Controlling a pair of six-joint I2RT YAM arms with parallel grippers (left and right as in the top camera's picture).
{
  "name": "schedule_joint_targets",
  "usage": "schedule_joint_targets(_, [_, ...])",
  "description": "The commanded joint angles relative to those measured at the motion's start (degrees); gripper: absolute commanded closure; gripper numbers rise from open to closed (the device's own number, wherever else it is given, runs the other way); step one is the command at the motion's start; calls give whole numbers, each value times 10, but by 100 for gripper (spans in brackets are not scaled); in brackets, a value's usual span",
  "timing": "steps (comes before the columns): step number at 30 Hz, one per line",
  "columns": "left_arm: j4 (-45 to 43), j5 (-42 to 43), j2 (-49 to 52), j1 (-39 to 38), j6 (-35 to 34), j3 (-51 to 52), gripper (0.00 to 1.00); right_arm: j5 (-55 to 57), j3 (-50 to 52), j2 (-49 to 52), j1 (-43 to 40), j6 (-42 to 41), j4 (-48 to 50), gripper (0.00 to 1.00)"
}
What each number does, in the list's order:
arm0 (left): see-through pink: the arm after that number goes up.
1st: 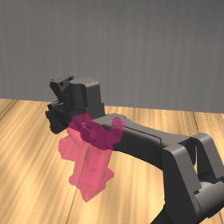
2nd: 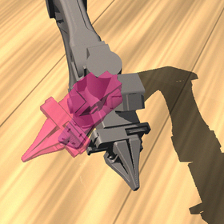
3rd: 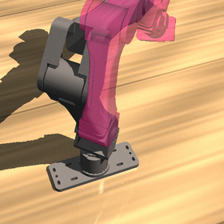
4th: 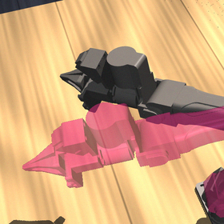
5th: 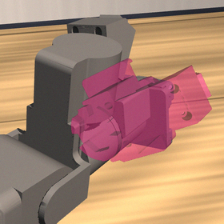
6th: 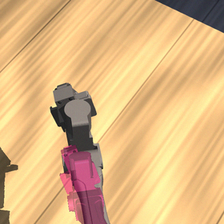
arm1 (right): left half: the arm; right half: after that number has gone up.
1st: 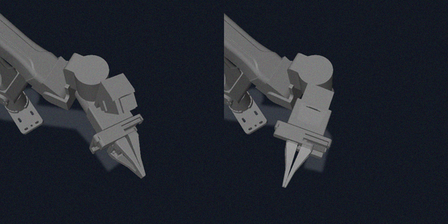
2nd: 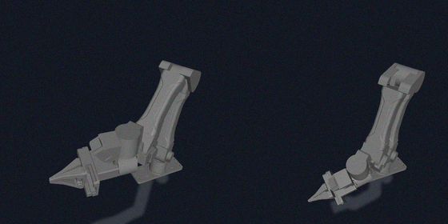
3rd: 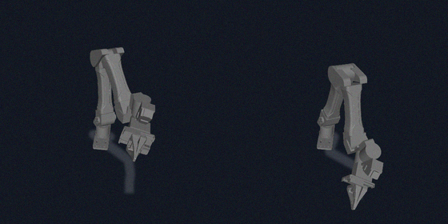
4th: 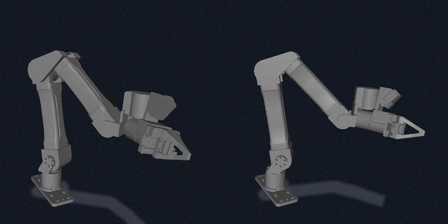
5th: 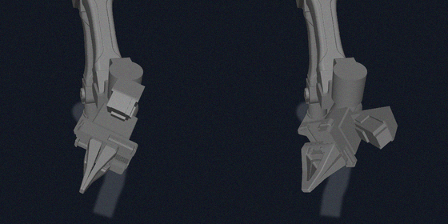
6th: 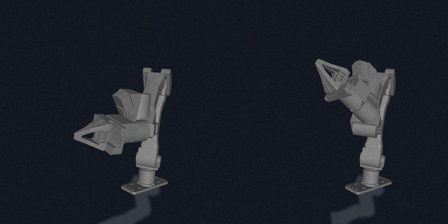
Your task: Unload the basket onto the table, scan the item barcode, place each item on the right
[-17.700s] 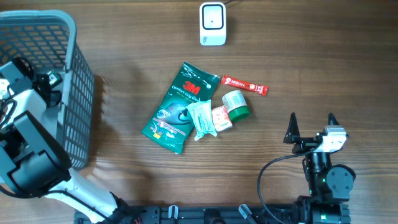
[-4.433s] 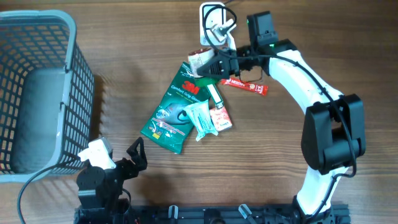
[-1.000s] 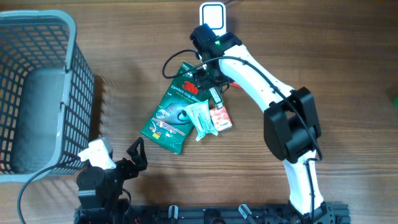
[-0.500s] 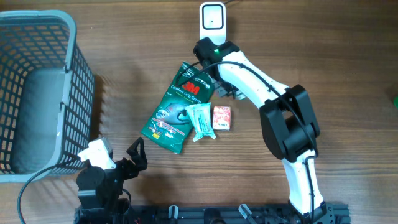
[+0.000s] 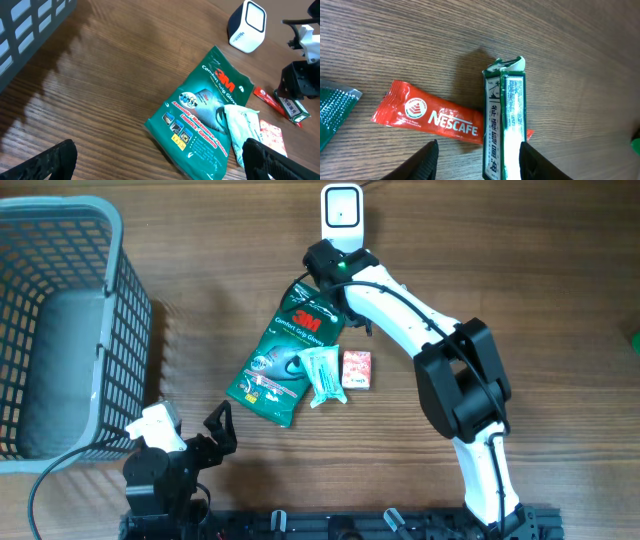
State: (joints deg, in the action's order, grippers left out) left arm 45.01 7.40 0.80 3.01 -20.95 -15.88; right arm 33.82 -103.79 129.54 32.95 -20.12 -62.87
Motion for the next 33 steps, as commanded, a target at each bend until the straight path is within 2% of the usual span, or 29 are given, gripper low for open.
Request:
schedule_joint_targets(1, [-1,5,-4,-3,-5,2,0,-50,-11,0,-27,-55,-7,57])
schedule_joint_targets(3, [-1,5,-4,-3,-5,2,0,-135,-11,0,-54,-53,-6,58])
schedule_joint_targets(4, [-1,5,-4,-3,-5,2,0,-176,-11,0,-68,-53,-6,64])
schedule_joint_targets(5, [-1,5,-4,-3,-5,2,0,-235,-11,0,-87,-47,-7,76])
schedule_joint_targets(6, [-1,5,-4,-3,-5,2,0,-323,-15,-7,-111,-15,-3,94])
schedule_joint_targets(9, [-1,5,-4,-3,-5,2,0,-416,-28,-46,-164,-12,1,96])
schedule_joint_targets(14, [-1,5,-4,-3,-5,2,0,-360,-16,-54,-200,-3,2,96])
schedule_joint_targets(15, [-1,5,-4,-3,-5,2,0,-360,-16,-54,-200,3,6,94])
schedule_joint_targets(17, [-1,5,-4,-3,-5,2,0,-360,-16,-52,-200,4,8,40])
schedule_joint_targets(23, [-1,5,-4,-3,-5,2,0,-384,21,-51,-199,4,55,29])
schedule_joint_targets(27, [-1,5,-4,-3,-5,2,0,-384,72,-51,-199,4,109,37])
schedule_joint_targets(33, [-1,5,-4,-3,-5,2,0,-384,78,-31,-197,4,145,50])
